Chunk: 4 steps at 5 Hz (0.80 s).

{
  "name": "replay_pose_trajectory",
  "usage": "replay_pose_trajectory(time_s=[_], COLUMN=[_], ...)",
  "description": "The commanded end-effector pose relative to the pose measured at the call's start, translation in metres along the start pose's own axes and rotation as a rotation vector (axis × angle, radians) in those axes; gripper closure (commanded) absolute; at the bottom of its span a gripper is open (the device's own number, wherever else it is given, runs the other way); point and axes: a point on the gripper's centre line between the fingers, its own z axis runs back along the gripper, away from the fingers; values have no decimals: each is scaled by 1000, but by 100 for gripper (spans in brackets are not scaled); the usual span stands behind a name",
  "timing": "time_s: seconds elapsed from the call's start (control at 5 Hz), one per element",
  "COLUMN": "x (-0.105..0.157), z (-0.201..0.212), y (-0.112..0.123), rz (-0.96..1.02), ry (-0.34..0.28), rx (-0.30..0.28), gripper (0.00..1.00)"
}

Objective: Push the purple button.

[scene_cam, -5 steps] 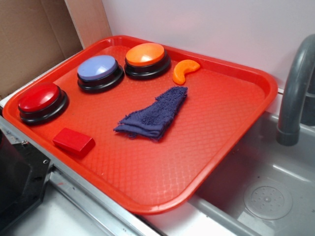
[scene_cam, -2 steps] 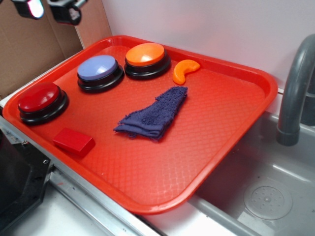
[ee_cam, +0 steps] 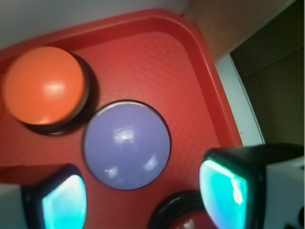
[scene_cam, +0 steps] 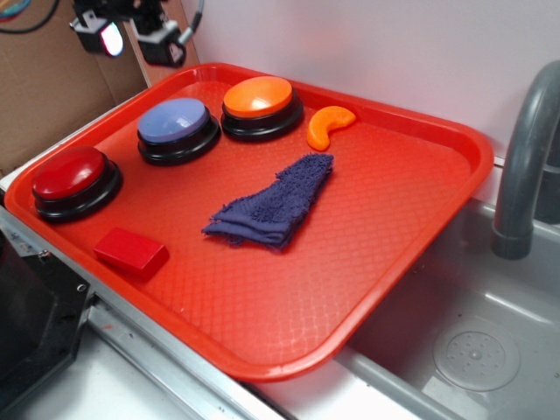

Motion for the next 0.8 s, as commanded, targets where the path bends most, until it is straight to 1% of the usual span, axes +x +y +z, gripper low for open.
replay_pose_trajectory(time_s=[0.0, 0.2, 0.4, 0.6], x=[-3, 5, 8, 5], z=[-34, -41, -48, -49], y=[6, 4, -3, -6], rz=[-25, -33, -53, -50], ry=[13, 6, 16, 32], rx=[10, 15, 20, 17], gripper=[0, 0, 0, 0])
